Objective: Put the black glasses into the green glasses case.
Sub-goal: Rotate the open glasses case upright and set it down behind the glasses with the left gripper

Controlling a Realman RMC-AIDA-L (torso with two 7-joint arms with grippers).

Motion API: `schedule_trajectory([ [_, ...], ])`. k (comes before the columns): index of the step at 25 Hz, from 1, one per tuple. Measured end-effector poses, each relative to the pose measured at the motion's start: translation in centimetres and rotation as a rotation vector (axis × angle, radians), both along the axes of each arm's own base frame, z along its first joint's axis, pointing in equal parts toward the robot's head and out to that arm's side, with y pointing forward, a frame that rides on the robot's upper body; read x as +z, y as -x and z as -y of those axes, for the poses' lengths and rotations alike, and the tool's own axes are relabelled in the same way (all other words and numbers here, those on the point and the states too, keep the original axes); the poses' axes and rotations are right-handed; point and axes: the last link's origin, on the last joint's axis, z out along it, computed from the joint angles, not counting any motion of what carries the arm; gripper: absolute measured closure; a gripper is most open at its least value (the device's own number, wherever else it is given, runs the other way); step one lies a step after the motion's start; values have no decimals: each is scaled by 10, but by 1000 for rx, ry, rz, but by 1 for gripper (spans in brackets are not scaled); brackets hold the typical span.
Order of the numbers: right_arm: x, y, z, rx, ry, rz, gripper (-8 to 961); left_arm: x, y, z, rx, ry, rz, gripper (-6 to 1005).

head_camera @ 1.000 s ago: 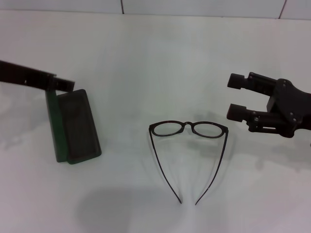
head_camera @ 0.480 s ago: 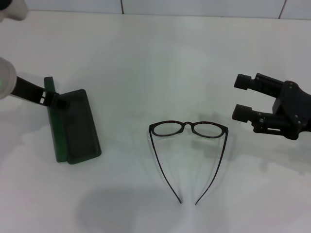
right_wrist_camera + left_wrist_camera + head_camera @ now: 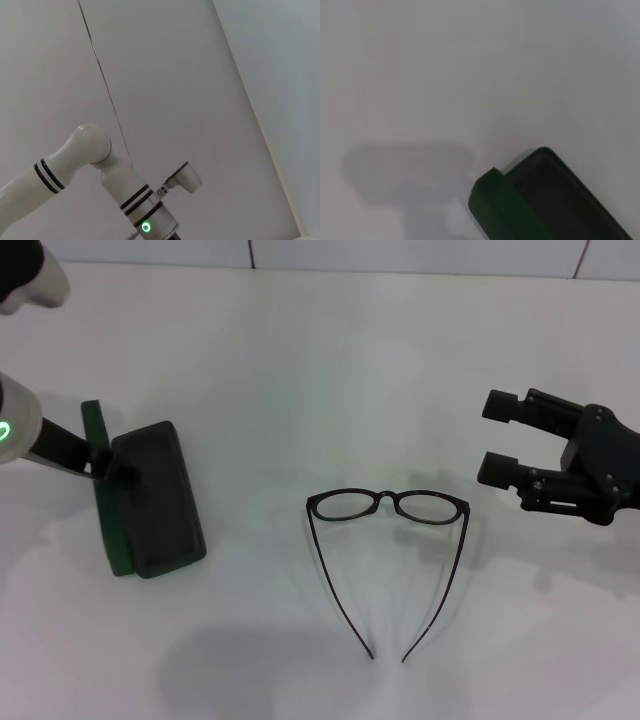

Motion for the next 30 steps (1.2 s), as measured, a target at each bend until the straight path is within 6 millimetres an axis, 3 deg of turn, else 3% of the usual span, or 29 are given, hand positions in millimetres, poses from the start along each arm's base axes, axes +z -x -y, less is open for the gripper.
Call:
schedule_trajectory([
  [4,0,0,0,-2,-1,1,96,0,0,0,-10,15,-10,340],
  [9,0,-2,1,-7,-4,2,96,0,-1,0,-26,32,-19,587],
  [16,8,-14,7,-41,-67,-25,95,1,-10,-5,-90,55,-34,724],
  [20,28,-25,18,-56,-143,-100,95,2,-34,-12,-198,78,-37,802],
  [24,57,-39,41,-30,-232,-188,95,0,-73,-23,-410,117,-80,803],
  [25,63,-41,47,-16,-240,-202,95,-5,-89,-28,-529,155,-120,803],
  [26,68,-43,54,5,-240,-213,95,-5,-89,-28,-529,155,-120,803],
  [30,69,-47,67,16,-215,-221,95,-18,-106,-35,-758,235,-181,804],
])
